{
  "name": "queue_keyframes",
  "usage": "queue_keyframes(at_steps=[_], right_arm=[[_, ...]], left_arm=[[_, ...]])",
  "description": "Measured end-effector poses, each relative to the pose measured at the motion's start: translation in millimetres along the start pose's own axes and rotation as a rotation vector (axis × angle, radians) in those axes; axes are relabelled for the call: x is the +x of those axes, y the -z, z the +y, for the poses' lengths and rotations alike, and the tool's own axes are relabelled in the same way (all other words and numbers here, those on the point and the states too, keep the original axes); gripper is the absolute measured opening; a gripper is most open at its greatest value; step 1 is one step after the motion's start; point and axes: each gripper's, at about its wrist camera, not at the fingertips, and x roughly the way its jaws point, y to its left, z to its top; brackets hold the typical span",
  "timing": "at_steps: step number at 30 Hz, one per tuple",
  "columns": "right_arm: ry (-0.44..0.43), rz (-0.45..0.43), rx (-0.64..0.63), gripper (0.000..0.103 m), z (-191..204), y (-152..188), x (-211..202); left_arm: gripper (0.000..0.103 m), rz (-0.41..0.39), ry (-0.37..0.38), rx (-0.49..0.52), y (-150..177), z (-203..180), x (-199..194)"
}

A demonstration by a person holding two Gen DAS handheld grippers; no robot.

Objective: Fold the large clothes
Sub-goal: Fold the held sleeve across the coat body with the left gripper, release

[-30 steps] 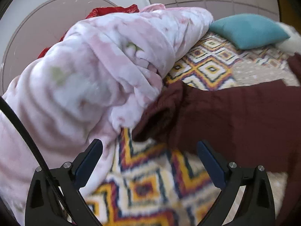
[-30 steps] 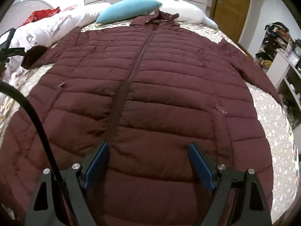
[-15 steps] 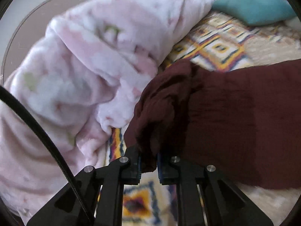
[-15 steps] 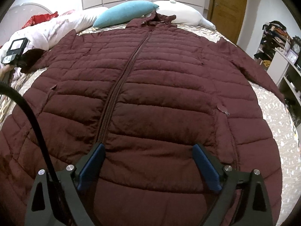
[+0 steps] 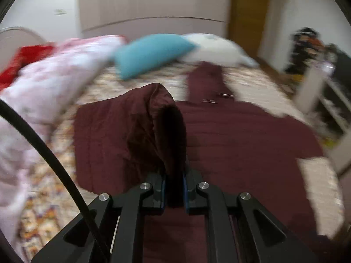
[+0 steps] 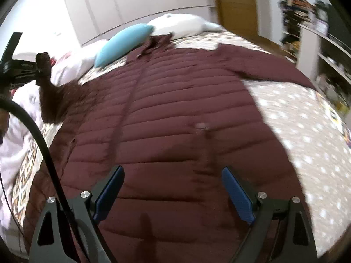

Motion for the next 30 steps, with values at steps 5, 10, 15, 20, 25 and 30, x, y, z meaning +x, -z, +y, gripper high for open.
queue_keyframes(at_steps=[5,10,15,20,25,30], right_arm=[[0.054,-0.019,0.078,0.093,-41,5,-24],[0.079,-0.031,0.114,0.093,-68,5,-39],[0.060,-0.033,0.069,0.093,-61,-4,-41],[-0.011,0.007,-0.019,0.093,-26,-22,-20],[-0.021,0.026,-0.060,0.093,4,-61,36],[0.060,0.094,-0.084,0.087,29,-97,105]], left_arm=[[0.015,0.039,0.152,0.069,22,-108,15],[0.045,0.098,0.192,0.045,56,-140,21],[0.052,0.080,0.091,0.034,92,-116,-11],[0.061,0.007,-0.092,0.003,124,-57,-59],[0.063,-0.033,-0.227,-0.077,156,0,-87],[0.063,-0.017,-0.327,-0.083,176,30,-81]])
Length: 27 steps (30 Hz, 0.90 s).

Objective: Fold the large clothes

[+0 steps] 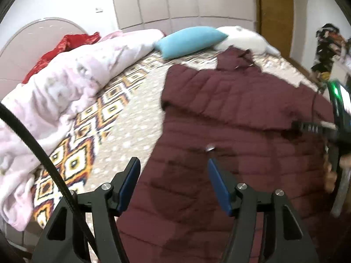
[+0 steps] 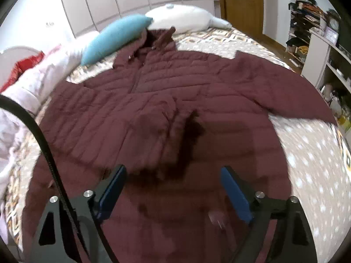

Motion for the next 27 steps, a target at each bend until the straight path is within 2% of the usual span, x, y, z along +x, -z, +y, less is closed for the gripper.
queue_keyframes(at_steps=[3,5,7,8,9,10,12,15,18,23,27], right_arm=[[0.014,0.040,0.005,0.082,5,-9,18],[0.009,0.048,0.020,0.081,2,-11,21],[0.004,0.048,0.038,0.075,-1,-12,23],[0.005,0.051,0.042,0.063,-3,-12,25],[-0.002,0.058,0.044,0.039,-5,-13,27],[-0.017,0.067,0.042,0.027,-6,-15,29],[-0.029,0.075,0.023,0.023,-5,-22,28],[0.020,-0.030,-0.032,0.021,-5,-44,7],[0.048,-0.059,0.010,0.020,-22,-60,5],[0.070,0.011,0.074,0.019,-49,-56,39],[0.060,0.022,0.082,0.020,-49,-50,54]], left_arm=[[0.063,0.030,0.005,-0.013,0,4,19],[0.063,0.038,0.031,-0.013,-6,2,34],[0.063,0.059,0.064,-0.006,-17,-6,56],[0.063,0.069,0.074,-0.004,-23,-9,65],[0.063,0.076,0.075,-0.005,-27,-13,71],[0.063,0.077,0.068,-0.006,-34,-17,79],[0.063,0.053,0.065,-0.009,-41,-22,82],[0.063,0.009,0.060,-0.006,-52,-31,85],[0.063,-0.006,0.052,0.008,-61,-41,98],[0.063,0.036,0.021,0.024,-65,-55,133],[0.063,0.045,0.004,0.035,-69,-60,151]])
